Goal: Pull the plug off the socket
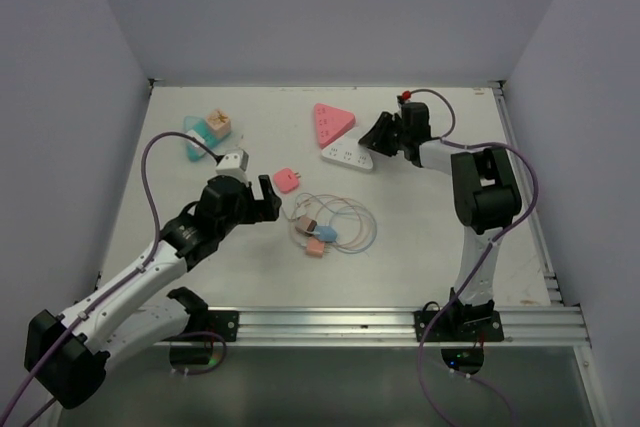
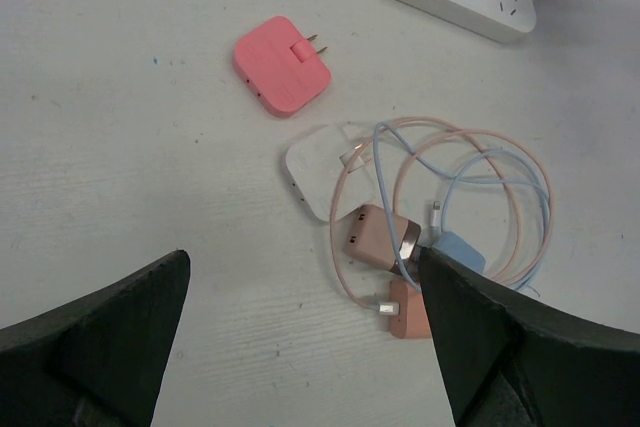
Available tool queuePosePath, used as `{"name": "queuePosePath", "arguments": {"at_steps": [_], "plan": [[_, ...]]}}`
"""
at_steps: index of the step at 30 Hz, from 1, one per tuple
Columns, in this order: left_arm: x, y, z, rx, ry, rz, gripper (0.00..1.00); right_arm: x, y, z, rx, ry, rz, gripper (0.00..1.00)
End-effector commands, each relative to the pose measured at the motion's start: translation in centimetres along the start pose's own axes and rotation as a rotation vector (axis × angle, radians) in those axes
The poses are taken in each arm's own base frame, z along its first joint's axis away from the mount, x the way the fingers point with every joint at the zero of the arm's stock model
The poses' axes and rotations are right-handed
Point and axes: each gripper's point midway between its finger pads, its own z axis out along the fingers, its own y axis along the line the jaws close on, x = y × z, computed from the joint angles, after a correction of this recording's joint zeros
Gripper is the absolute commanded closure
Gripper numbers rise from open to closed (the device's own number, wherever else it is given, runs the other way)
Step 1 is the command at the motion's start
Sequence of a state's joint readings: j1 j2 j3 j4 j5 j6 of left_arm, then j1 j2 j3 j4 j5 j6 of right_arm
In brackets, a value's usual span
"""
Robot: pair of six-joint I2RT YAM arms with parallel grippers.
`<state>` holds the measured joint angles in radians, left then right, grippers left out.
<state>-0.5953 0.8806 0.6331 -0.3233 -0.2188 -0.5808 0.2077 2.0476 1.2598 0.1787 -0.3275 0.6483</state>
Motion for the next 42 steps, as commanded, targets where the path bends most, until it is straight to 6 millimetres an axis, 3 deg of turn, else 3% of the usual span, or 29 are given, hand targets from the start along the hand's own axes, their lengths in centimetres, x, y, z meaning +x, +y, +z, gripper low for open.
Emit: {"name": "queuePosePath", "arguments": {"at_steps": [1,6,10,12,14,15,16,17,18,19,20,21,22,27,28,29,30,31,32,34,35,37,42], "plan": [[-2.4,-0.2,0.1,-0.019,-0.054,-0.014,0.00,-3.4,2.6,0.1,-0.071,-0.099,0.007,0.59],[-2.6,0.4,1.2,-0.057,-0.043,-0.055,0.00,-4.3,3.0,-1.1,-0.045,-0.137,-0.016,0.53],[-3.8,1.8,2.5,-0.111,-0.040,-0.095,0.00,-5.1,3.7,-4.2,-0.010,-0.171,-0.084,0.43],[-4.0,2.7,3.5,-0.143,-0.021,-0.115,0.00,-4.5,3.2,-5.5,0.027,-0.153,-0.098,0.39],[-5.7,4.1,4.2,-0.173,-0.035,-0.152,0.00,-5.2,4.1,-7.7,0.028,-0.184,-0.133,0.35],[-5.7,4.7,4.9,-0.195,-0.017,-0.157,0.00,-4.3,3.8,-8.2,0.042,-0.163,-0.134,0.33],[-7.3,5.4,5.1,-0.207,-0.038,-0.183,0.00,-4.2,3.8,-8.9,0.043,-0.164,-0.144,0.29],[-8.0,6.0,5.4,-0.218,-0.042,-0.194,0.00,-4.5,5.1,-10.5,0.017,-0.183,-0.159,0.28],[-8.3,6.6,6.1,-0.231,-0.035,-0.197,0.00,-3.5,4.7,-11.0,0.026,-0.159,-0.164,0.25],[-10.3,7.4,6.2,-0.251,-0.070,-0.216,0.00,-3.4,5.0,-11.8,0.022,-0.160,-0.172,0.23],[-10.7,8.2,6.9,-0.271,-0.064,-0.222,0.00,-3.8,6.2,-13.3,-0.004,-0.191,-0.191,0.21],[-11.5,8.8,7.2,-0.284,-0.074,-0.226,0.00,-2.6,6.0,-13.9,0.003,-0.170,-0.195,0.20],[-13.7,9.7,7.1,-0.304,-0.117,-0.244,0.00,-2.5,6.2,-14.6,-0.002,-0.176,-0.211,0.17],[-17.0,14.1,10.0,-0.334,-0.146,-0.300,0.00,-1.4,8.3,-18.4,-0.076,-0.211,-0.264,0.07],[-18.5,15.6,10.0,-0.328,-0.187,-0.325,0.00,-1.3,8.6,-18.8,-0.090,-0.215,-0.276,0.06],[-18.3,16.7,10.9,-0.331,-0.181,-0.340,0.00,-0.9,8.6,-19.0,-0.099,-0.213,-0.281,0.06],[-18.7,17.1,11.2,-0.312,-0.190,-0.350,0.00,-0.6,9.1,-19.2,-0.121,-0.209,-0.293,0.04],[-19.6,18.7,11.3,-0.325,-0.226,-0.362,0.00,-0.5,9.6,-19.8,-0.140,-0.219,-0.307,0.04],[-19.0,19.6,12.4,-0.324,-0.203,-0.373,0.00,-0.1,9.6,-19.9,-0.147,-0.212,-0.315,0.03],[-20.1,21.0,13.1,-0.304,-0.225,-0.379,0.00,0.0,10.3,-20.6,-0.177,-0.222,-0.337,0.01],[-19.4,22.1,14.2,-0.308,-0.203,-0.384,0.00,0.3,10.3,-20.7,-0.182,-0.220,-0.342,0.01],[-20.8,23.2,14.8,-0.267,-0.240,-0.374,0.00,-0.1,11.2,-21.5,-0.210,-0.258,-0.374,0.01],[-20.8,27.0,16.3,-0.172,-0.259,-0.387,0.00,0.3,12.2,-21.9,-0.252,-0.265,-0.412,0.01]]}}
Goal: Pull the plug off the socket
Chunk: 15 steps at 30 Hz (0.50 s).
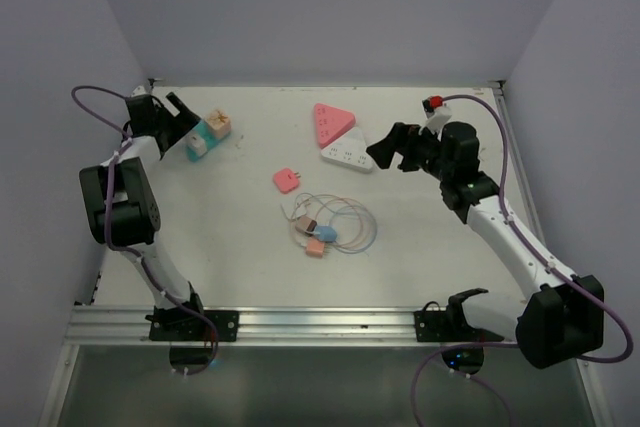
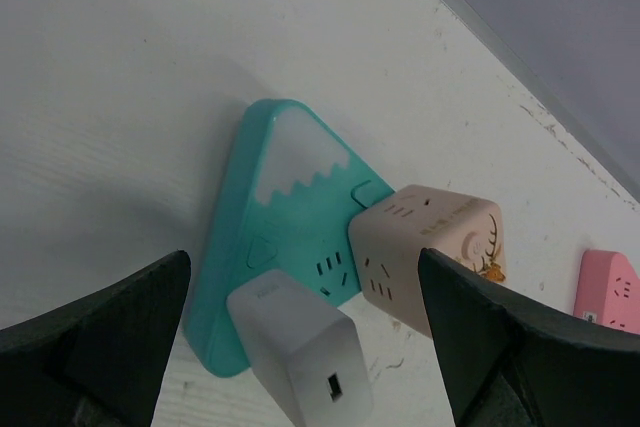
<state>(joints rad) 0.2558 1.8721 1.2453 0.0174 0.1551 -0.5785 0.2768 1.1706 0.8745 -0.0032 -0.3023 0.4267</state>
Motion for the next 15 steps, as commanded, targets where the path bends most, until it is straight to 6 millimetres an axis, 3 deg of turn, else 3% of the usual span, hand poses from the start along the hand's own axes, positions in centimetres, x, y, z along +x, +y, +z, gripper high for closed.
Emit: {"name": "queuePosePath", "arguments": {"at_steps": [1,6,15], "plan": [[-5.0,-1.5,0.8,0.190,-0.108,0.052,0.00,-1.0,1.8,-0.5,-0.080,-0.042,-0.064,0.01],[-4.7,1.6,2.9,0.263,-0.074,0.042,0.01,-0.7,2.8,-0.4,-0.122,-0.026,-0.093,0.01],[-1.8,2.5,5.2,0.373,0.007,0.016,0.06,-0.3,2.6,-0.1,-0.121,-0.010,-0.105,0.01]]}}
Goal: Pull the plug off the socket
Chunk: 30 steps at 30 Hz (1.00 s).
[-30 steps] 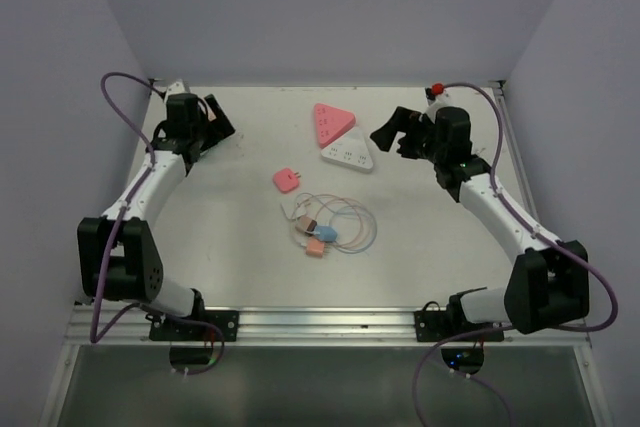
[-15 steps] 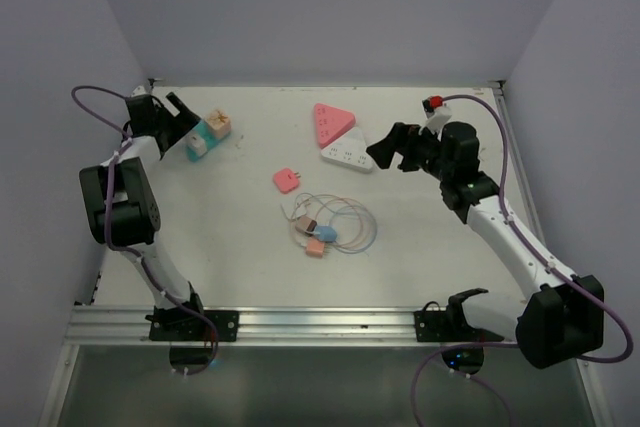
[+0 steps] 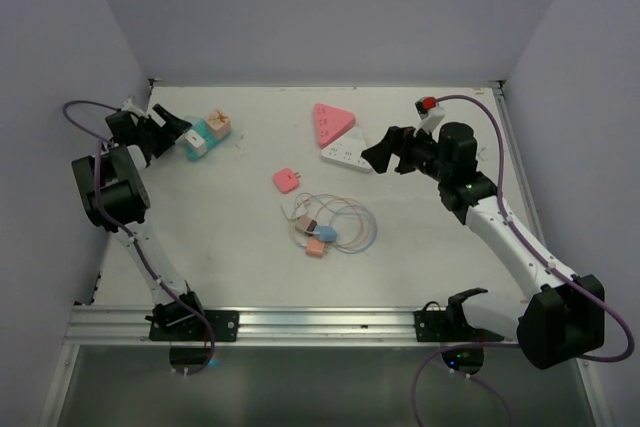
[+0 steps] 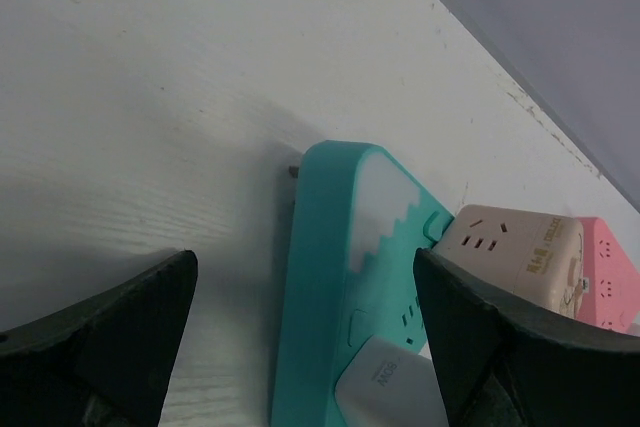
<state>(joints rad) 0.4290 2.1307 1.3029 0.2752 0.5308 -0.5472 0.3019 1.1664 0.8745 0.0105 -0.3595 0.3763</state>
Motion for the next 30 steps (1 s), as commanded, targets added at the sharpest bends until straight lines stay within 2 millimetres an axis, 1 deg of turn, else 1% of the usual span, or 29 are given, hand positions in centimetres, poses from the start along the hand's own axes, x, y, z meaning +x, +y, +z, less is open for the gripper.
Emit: {"name": "queuePosePath", "arguments": {"at_steps": [1,2,3,5,6,7,8,9,10,11,12,14,15,16,17,18,20,21,22,23,24,25,26,30], "plan": [[-1.2,-2.1,1.0,0.137,-0.019,0.053,0.07,-0.8,0.8,0.1,-0.039,-0.027,-0.045,0.01],[-0.5,-1.9,1.4,0.143,-0.004,0.031,0.09,-0.7,0.7,0.1,-0.039,-0.025,-0.044,0.01],[-0.1,-2.0,1.5,0.157,0.008,0.027,0.10,-0.6,0.7,0.1,-0.036,-0.023,-0.043,0.01],[0.3,-1.9,1.7,0.164,0.009,0.020,0.15,-0.5,0.6,0.1,-0.036,-0.023,-0.043,0.01],[0.9,-2.0,1.7,0.170,0.019,0.009,0.16,-0.5,0.6,0.2,-0.036,-0.022,-0.042,0.01],[1.0,-2.1,1.7,0.172,0.017,0.006,0.17,-0.5,0.6,0.2,-0.035,-0.024,-0.043,0.01],[1.0,-2.6,1.6,0.178,0.013,-0.008,0.17,-0.4,0.6,0.3,-0.034,-0.021,-0.042,0.01],[1.9,-2.7,1.5,0.178,0.025,-0.027,0.17,-0.4,0.5,0.3,-0.032,-0.020,-0.042,0.01],[1.5,-3.4,1.2,0.197,-0.002,-0.022,0.18,-0.4,0.5,0.3,-0.031,-0.019,-0.043,0.01],[1.7,-3.7,1.0,0.199,-0.007,-0.033,0.18,-0.3,0.4,0.4,-0.027,-0.016,-0.041,0.01],[2.8,-3.9,0.9,0.197,0.004,-0.066,0.18,-0.2,0.3,0.4,-0.025,-0.015,-0.040,0.01],[2.6,-5.1,0.5,0.213,-0.022,-0.074,0.18,-0.3,0.4,0.3,-0.027,-0.016,-0.041,0.01],[3.9,-5.2,0.6,0.194,-0.010,-0.088,0.18,-0.3,0.3,0.3,-0.024,-0.017,-0.044,0.01],[4.5,-5.9,0.4,0.196,-0.023,-0.094,0.19,-0.4,0.3,0.2,-0.019,-0.019,-0.047,0.01],[4.0,-6.3,0.3,0.209,-0.039,-0.089,0.19,-0.4,0.3,0.2,-0.018,-0.019,-0.047,0.01],[5.0,-6.2,0.3,0.190,-0.036,-0.097,0.19,-0.4,0.2,0.2,-0.014,-0.018,-0.047,0.01],[5.1,-6.9,0.0,0.199,-0.056,-0.125,0.18,-0.3,0.3,0.3,-0.018,-0.016,-0.048,0.01],[6.0,-6.3,-0.3,0.184,-0.058,-0.152,0.18,-0.3,0.4,0.2,-0.020,-0.017,-0.049,0.01],[5.4,-6.6,-0.8,0.196,-0.094,-0.154,0.17,-0.3,0.3,0.2,-0.017,-0.018,-0.047,0.01],[6.3,-5.9,-1.1,0.177,-0.089,-0.186,0.17,-0.2,0.3,0.2,-0.018,-0.016,-0.047,0.01],[6.0,-5.4,-1.4,0.157,-0.112,-0.191,0.17,-0.3,0.3,0.2,-0.015,-0.017,-0.048,0.01],[6.0,-5.3,-1.6,0.153,-0.119,-0.190,0.17,-0.3,0.2,0.2,-0.011,-0.018,-0.048,0.01],[6.7,-4.8,-1.8,0.137,-0.110,-0.196,0.17,-0.2,0.1,0.3,-0.011,-0.017,-0.048,0.01],[7.8,-4.3,-3.2,0.129,-0.111,-0.205,0.16,0.0,0.2,0.5,-0.017,-0.013,-0.046,0.01]]}}
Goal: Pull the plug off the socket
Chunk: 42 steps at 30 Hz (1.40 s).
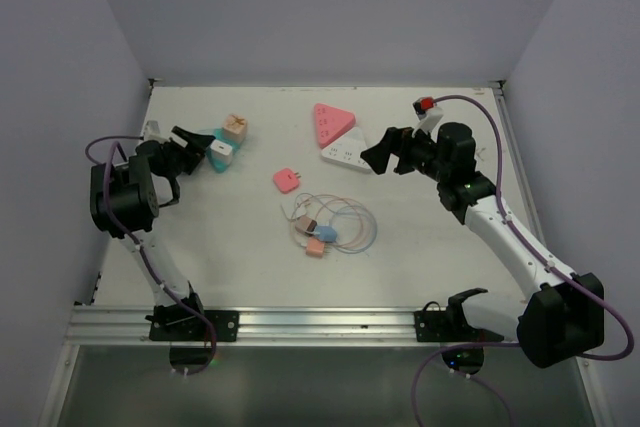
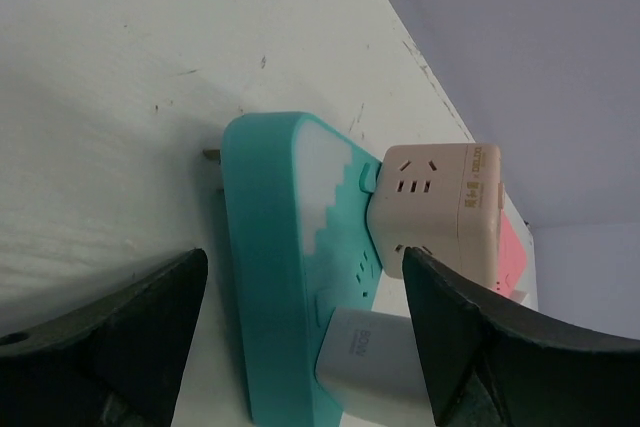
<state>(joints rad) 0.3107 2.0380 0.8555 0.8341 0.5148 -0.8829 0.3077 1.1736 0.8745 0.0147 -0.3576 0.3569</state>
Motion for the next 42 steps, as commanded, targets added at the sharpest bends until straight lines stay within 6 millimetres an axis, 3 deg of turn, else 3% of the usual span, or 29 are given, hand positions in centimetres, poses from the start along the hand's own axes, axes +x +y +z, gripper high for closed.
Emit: {"name": "queuePosePath", "arguments": {"at_steps": [1,6,16,21,30,36,42], "plan": [[0.0,0.7,-1.6,-0.038,-0.052,-0.014,0.16,-0.2,0.1,0.2,-0.012,-0.019,-0.026,0.01],[0.8,1.2,-2.3,-0.046,-0.040,-0.002,0.16,-0.2,0.3,0.2,-0.019,-0.019,-0.028,0.01],[0.0,1.9,0.3,-0.037,-0.019,-0.022,0.24,-0.1,0.3,0.2,-0.015,-0.019,-0.028,0.01],[-0.4,1.2,1.5,0.002,-0.014,-0.036,0.29,0.1,0.2,0.4,-0.014,-0.011,-0.027,0.01],[1.1,-0.2,3.5,0.049,0.041,-0.019,0.35,0.4,0.0,0.7,-0.016,0.000,-0.025,0.01],[1.5,-1.0,3.6,0.089,0.059,-0.013,0.53,0.6,-0.1,1.0,-0.018,0.005,-0.023,0.01],[1.3,-2.6,2.2,0.130,0.045,0.012,0.71,0.7,1.0,1.0,-0.074,0.011,-0.032,0.01]]}}
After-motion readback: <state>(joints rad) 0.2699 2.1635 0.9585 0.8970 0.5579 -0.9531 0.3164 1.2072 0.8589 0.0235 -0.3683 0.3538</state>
